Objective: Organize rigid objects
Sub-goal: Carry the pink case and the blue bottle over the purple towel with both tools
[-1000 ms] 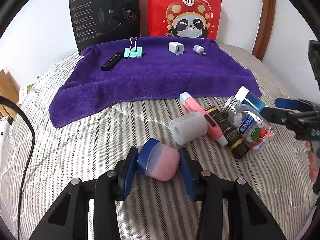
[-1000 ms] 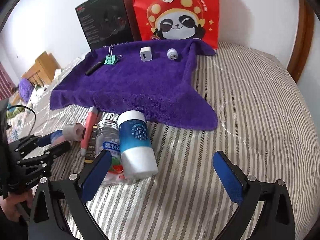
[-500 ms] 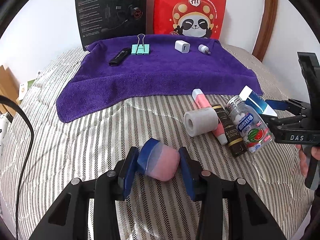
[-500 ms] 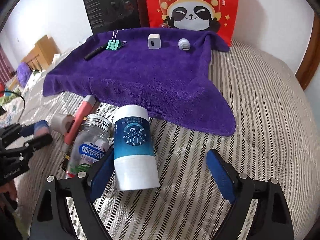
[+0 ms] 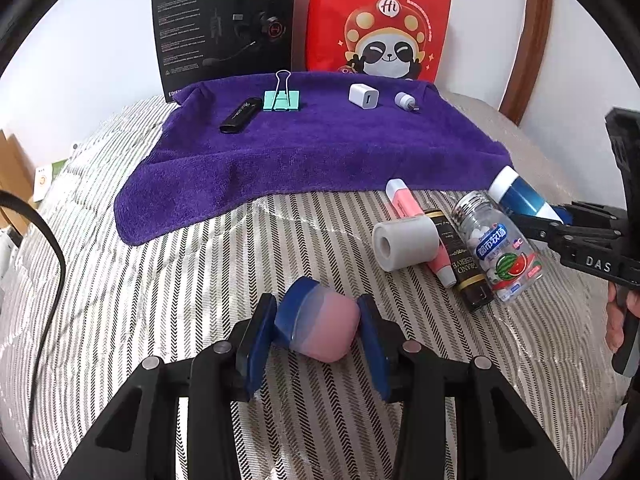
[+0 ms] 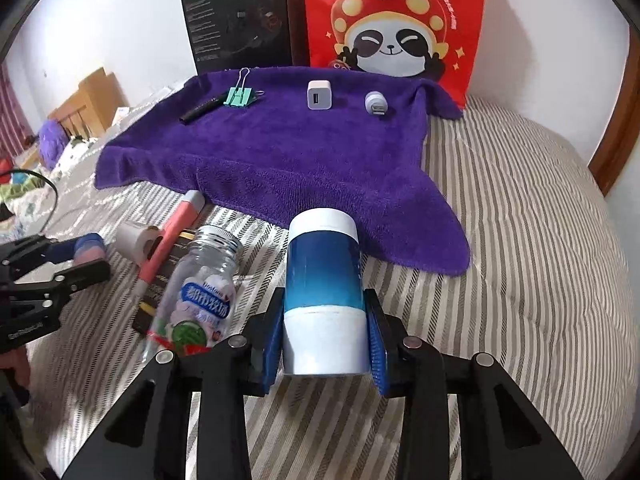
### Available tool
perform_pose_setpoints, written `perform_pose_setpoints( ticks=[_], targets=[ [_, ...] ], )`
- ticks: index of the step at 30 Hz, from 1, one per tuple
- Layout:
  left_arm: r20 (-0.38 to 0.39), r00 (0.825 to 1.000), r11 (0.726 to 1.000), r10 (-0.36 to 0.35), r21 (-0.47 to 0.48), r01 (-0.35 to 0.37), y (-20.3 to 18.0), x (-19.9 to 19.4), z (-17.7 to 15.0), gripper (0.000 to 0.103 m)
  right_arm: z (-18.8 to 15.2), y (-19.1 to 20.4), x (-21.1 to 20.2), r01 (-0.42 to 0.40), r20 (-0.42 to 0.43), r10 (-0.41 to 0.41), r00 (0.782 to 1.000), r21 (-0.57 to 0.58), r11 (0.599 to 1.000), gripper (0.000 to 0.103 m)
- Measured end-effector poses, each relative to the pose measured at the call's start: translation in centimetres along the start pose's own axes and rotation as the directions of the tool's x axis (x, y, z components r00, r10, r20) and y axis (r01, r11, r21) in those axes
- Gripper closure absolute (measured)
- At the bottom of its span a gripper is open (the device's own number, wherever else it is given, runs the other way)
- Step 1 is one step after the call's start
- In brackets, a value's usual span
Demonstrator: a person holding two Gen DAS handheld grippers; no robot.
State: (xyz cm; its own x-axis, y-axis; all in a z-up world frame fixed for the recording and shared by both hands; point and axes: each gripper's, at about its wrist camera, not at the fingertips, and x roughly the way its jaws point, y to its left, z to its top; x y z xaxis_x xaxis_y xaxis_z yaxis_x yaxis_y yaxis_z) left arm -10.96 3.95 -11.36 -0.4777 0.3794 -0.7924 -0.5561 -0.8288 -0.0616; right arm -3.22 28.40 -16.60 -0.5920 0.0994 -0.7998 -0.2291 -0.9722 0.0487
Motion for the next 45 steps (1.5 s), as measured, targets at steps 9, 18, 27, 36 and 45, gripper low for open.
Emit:
perform_pose_setpoints(
  ticks=[9,18,27,36,45],
  targets=[
    [0.021,0.999,0.998,-0.041,-0.05,0.042,1.9,-1.1,0.2,0.064,-0.3,-0.2,-2.5,-0.033,0.011,0.033,0.999,0.029,0.999,0.066],
    [0.052,0.997,0.997,-0.055,-0.057,0.057,2.7,-2.2,1.5,0.064,0.2,-0.1,-4.0,-0.064,0.026,0.063,0.998,0.045,0.997,0.066],
    [0.087,0.995,0.997,-0.047,-0.053,0.052,4.6,-2.5,4.9,0.064,2.6,-0.5,-4.6,-0.089,0.051,0.087,0.995,0.048,0.995,0.066],
    [0.099,0.994,0.996,-0.055,-0.063,0.061,6.9,-0.6,9.2,0.064,7.2,-0.8,-2.4,-0.106,0.042,0.104,0.994,0.049,0.993,0.066],
    [0.068,0.996,0.997,-0.065,-0.032,0.068,7.4,2.8,12.3,0.064,11.6,-0.8,1.9,-0.093,0.008,0.093,0.996,0.048,0.994,0.066]
  ],
)
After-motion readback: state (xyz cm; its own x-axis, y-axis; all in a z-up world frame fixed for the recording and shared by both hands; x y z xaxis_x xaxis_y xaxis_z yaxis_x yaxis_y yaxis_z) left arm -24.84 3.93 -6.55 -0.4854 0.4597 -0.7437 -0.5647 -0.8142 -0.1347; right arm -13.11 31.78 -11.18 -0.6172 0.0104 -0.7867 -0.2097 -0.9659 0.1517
